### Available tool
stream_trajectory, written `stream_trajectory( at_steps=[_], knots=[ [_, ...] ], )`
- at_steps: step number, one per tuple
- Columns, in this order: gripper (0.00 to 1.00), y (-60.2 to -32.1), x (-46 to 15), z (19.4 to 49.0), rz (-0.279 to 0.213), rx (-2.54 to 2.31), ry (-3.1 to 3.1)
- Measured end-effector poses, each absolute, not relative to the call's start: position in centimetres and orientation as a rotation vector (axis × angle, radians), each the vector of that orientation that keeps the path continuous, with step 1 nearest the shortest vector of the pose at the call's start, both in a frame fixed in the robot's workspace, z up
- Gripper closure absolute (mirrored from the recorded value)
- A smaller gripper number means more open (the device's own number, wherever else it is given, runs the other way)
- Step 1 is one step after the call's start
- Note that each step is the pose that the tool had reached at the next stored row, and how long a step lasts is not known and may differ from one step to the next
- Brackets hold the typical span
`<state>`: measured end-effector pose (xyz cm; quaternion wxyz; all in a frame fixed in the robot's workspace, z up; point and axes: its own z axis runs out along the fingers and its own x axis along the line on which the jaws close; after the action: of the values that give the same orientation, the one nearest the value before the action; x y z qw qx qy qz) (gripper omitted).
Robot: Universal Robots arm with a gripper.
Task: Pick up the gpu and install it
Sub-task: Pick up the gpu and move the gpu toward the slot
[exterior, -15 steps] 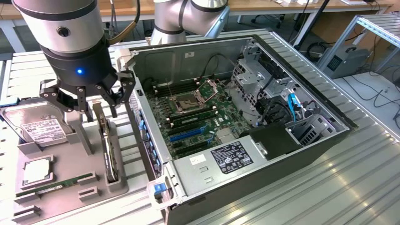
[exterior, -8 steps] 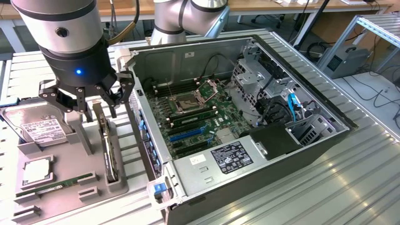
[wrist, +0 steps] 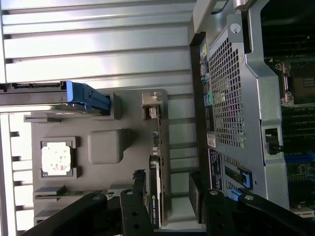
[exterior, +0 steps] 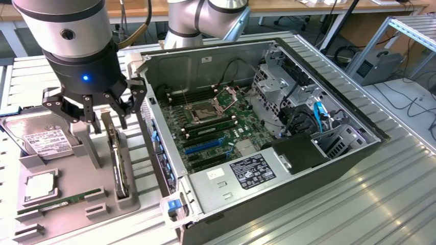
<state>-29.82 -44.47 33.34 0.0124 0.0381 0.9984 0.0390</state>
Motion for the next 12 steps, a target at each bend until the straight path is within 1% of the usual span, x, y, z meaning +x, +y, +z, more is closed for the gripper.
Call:
stream_trajectory(
  at_steps=[12],
  knots=[
    [0.52,-44.37,-29.82,33.32,0.071,0.118,3.112]
  ],
)
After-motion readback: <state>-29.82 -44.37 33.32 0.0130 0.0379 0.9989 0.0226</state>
